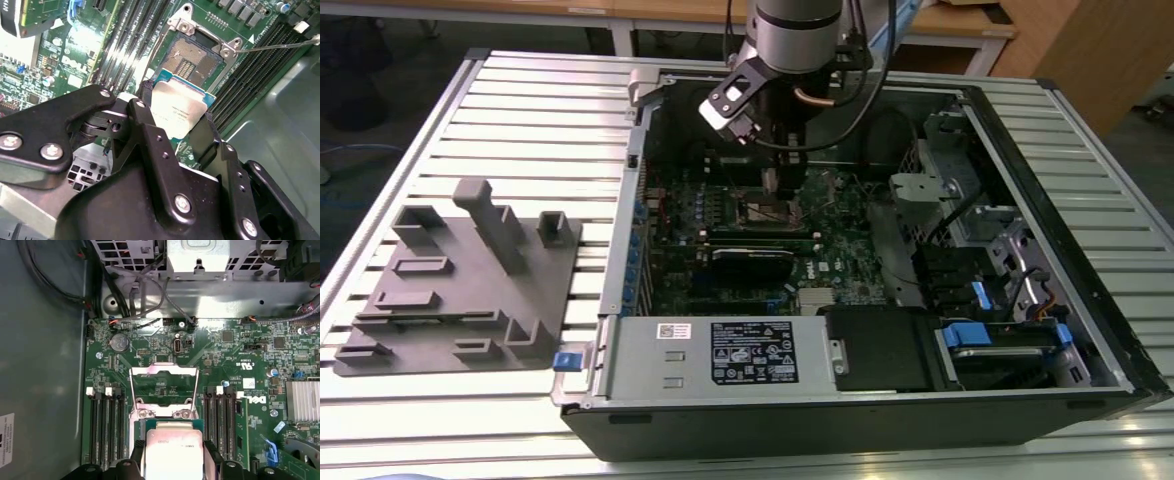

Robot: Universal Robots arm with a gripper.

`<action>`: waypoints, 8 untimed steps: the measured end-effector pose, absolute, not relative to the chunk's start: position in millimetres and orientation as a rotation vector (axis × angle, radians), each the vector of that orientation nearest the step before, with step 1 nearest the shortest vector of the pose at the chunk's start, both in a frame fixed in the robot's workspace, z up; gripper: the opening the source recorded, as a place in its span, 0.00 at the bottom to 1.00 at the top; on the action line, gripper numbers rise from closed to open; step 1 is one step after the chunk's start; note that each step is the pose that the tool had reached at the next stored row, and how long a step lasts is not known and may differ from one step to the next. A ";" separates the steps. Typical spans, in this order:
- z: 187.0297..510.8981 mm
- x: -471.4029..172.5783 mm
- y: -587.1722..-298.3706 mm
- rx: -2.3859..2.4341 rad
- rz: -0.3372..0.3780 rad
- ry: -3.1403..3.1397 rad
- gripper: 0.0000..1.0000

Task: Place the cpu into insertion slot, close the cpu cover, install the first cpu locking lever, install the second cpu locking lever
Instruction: 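Place the cpu into insertion slot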

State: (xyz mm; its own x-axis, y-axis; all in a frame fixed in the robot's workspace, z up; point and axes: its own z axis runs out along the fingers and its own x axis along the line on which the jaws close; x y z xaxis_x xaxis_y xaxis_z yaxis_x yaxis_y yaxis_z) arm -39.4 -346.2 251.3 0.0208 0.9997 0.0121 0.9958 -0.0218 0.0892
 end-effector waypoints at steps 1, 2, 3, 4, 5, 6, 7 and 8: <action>251.3 -39.5 -345.4 2.204 0.110 2.158 0.54; 251.1 -39.5 -344.6 2.204 0.110 2.158 0.54; 250.9 -39.5 -344.0 2.205 0.111 2.158 0.54; 250.4 -39.5 -343.6 2.205 0.111 2.158 0.54; 249.5 -39.5 -343.4 2.205 0.111 2.158 0.54; 248.3 -39.5 -343.2 2.205 0.111 2.158 0.54; 247.0 -39.6 -343.1 2.205 0.111 2.158 0.54; 245.5 -39.6 -343.0 2.205 0.111 2.158 0.54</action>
State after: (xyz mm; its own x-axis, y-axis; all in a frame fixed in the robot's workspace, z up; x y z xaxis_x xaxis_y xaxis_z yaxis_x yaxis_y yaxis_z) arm -39.6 -343.0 245.5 0.0208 0.9997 0.0130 0.9958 -0.0219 0.0891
